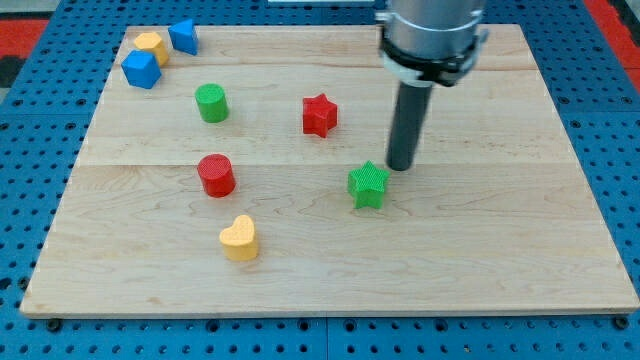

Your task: Place the red star towards the top right of the green star

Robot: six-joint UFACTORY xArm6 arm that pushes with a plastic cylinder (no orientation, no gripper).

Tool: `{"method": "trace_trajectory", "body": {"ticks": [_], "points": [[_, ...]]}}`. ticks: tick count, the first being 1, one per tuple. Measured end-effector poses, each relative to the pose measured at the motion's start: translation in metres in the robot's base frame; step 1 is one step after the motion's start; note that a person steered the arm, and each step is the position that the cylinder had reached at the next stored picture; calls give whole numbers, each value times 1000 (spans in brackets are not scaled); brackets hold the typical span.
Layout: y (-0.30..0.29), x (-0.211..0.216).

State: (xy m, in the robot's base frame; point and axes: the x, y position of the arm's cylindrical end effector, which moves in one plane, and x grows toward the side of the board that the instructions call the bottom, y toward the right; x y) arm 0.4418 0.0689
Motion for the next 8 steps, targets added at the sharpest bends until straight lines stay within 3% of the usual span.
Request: {"method": "trace_trajectory", "body": {"ticks": [3, 4, 6, 7, 8], "points": [[-138, -57], [-106, -87], [11, -58], [22, -58], [12, -88]]}}
